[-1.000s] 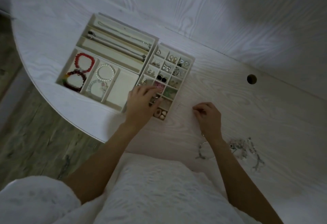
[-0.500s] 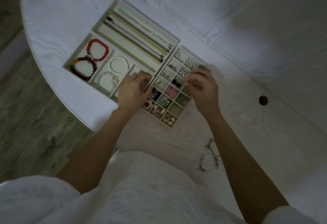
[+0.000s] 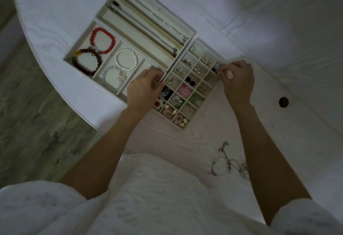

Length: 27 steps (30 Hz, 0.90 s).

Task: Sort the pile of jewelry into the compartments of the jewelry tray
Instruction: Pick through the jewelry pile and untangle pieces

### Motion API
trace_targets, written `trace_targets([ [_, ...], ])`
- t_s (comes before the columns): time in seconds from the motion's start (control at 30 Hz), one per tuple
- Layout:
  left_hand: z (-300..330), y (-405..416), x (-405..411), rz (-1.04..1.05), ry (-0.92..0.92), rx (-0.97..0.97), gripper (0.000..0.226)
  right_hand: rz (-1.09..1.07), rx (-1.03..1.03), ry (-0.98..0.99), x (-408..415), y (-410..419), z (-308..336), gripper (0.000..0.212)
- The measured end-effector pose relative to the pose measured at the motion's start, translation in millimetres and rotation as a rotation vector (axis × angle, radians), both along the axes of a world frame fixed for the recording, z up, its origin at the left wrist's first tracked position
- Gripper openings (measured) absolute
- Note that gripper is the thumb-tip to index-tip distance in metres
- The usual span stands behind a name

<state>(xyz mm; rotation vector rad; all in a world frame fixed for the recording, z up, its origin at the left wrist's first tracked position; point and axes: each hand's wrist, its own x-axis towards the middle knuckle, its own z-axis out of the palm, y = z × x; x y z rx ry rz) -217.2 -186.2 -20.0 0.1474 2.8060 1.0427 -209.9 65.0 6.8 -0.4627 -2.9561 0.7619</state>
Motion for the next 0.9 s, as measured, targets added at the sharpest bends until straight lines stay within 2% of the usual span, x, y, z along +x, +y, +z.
trace_targets([
  [0.2,1,1,-1,-0.007,-0.028,-0.016,0.024,0.172,0.258,-0.097,-12,9,1,0.012],
  [0.37,2,1,-2,-0.015,-0.029,-0.018,0.023,0.038,0.144,-0.022,-7,18,4,0.015],
  [0.47,1,1,-3,-0.024,-0.028,-0.013,0.023,-0.009,0.125,-0.048,-9,19,5,0.012],
  [0.7,-3,-1,-4,-0.045,-0.032,-0.003,0.021,0.041,0.174,-0.158,-18,11,0,0.013],
  [0.9,-4,-1,-5,-0.055,-0.024,-0.014,0.021,0.162,0.302,-0.141,-19,11,-6,0.014],
])
